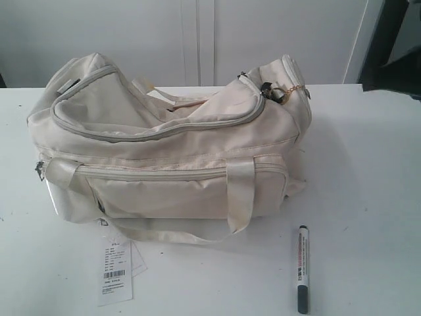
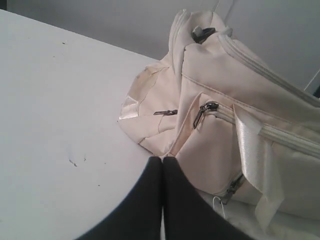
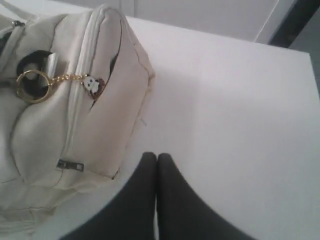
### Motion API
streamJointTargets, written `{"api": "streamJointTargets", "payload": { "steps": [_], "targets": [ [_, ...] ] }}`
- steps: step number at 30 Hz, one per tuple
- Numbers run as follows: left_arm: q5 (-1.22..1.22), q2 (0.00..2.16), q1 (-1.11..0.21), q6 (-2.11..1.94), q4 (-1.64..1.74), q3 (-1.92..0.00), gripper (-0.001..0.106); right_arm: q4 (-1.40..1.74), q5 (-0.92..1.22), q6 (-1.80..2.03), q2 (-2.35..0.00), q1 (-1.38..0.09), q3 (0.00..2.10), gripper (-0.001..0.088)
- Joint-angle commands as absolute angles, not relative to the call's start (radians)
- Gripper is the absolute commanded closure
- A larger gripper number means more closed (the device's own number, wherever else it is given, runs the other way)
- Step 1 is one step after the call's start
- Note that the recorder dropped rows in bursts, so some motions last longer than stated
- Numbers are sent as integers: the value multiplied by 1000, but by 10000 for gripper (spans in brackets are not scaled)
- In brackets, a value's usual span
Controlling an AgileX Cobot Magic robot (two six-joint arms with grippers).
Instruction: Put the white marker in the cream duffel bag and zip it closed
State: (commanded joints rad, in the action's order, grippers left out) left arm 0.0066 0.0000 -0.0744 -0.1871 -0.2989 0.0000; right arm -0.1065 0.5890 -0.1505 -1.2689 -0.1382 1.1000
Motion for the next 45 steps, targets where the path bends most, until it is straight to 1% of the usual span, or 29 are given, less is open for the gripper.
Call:
{"api": "streamJointTargets", "payload": {
  "steps": [2, 3, 5, 8, 13, 15, 16, 17, 24, 28, 31, 32, 34, 36, 38, 41, 45],
  "targets": [
    [0, 0, -74, -187, -310, 0, 1053, -212, 603, -229, -1319, -138, 1157, 863],
    [0, 0, -74, -187, -321, 0, 1053, -272, 613, -281, -1347, -138, 1187, 847],
    [0, 0, -74, -187, -345, 0, 1053, -376, 629, -371, -1397, -138, 1237, 784],
    [0, 0, -74, -187, -378, 0, 1053, -481, 644, -454, -1469, -138, 1308, 647],
    [0, 0, -74, -187, -431, 0, 1053, -498, 668, -462, -1561, -138, 1391, 288],
    [0, 0, -74, -187, -453, 0, 1053, -496, 675, -484, -1594, -138, 1410, 193],
    [0, 0, -74, -187, -453, 0, 1053, -494, 665, -489, -1606, -138, 1414, 173],
    [0, 0, -74, -187, -453, 0, 1053, -494, 656, -489, -1620, -138, 1420, 172],
    [21, 0, -74, -187, -453, 0, 1053, -500, 643, -467, -1743, -138, 1490, 185],
    [18, 0, -74, -181, -447, 0, 1053, -503, 651, -465, -1779, -138, 1505, 238],
    [11, 0, -74, -181, -429, 0, 1053, -533, 651, -465, -1797, -138, 1505, 298],
    [8, 0, -74, -181, -429, 0, 1053, -536, 651, -465, -1805, -138, 1505, 329],
    [6, 0, -74, -181, -429, 0, 1053, -536, 651, -465, -1815, -138, 1505, 437],
    [-9, 0, -74, -181, -429, 0, 1053, -550, 651, -471, -1817, -138, 1505, 677],
    [-15, 0, -74, -185, -431, 0, 1053, -550, 651, -495, -1817, -138, 1505, 868],
    [-17, 0, -74, -187, -431, -5, 1053, -550, 651, -495, -1817, -138, 1505, 868],
    [-16, 0, -74, -176, -401, -97, 1053, -550, 654, -495, -1817, -138, 1505, 868]
  ]
}}
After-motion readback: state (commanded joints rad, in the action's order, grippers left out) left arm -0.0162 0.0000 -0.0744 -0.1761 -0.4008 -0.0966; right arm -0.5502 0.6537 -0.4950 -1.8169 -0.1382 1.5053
